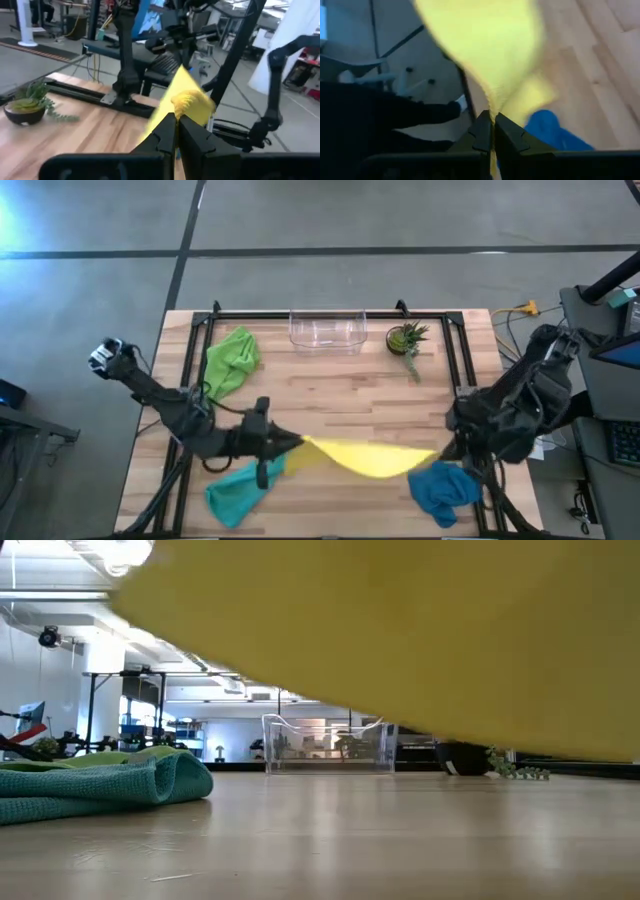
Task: Fold microfiber towels
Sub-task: Prepare the yellow microfiber towel
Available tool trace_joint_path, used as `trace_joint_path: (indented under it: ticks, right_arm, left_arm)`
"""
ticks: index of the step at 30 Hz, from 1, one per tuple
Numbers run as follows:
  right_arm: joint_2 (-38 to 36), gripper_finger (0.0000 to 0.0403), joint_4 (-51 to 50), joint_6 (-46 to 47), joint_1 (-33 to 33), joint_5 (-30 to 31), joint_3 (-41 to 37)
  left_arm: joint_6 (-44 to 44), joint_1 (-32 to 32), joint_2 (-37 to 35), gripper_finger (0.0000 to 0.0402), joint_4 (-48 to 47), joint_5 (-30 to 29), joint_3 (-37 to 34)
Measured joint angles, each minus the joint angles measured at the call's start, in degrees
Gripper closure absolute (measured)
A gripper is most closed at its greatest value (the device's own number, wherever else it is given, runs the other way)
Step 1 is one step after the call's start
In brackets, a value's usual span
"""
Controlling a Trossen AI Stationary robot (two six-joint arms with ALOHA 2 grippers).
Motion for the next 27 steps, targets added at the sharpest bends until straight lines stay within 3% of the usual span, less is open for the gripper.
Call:
trace_joint_path:
  ticks: [5,8,18,27]
  right_arm:
    - [-0.2,0.0394,-14.8,4.2,-0.9,5.0,-2.5]
    - [-3.6,0.0394,-15.4,7.2,-2.0,8.0,-9.5]
    - [-13.6,0.0394,5.5,10.3,-7.1,9.9,-41.0]
    - [-13.8,0.0394,27.0,-4.0,-21.8,9.9,-54.4]
  left_arm:
    - [-6.1,2.6,5.1,0.0402,-3.5,-3.2,-2.8]
    - [-11.5,4.6,8.3,0.0402,-8.6,-4.1,-6.1]
    - [-15.0,9.2,16.0,0.0402,-11.1,-6.1,-12.9]
    - [-14.9,14.4,15.2,0.0402,-14.1,-9.3,-17.3]
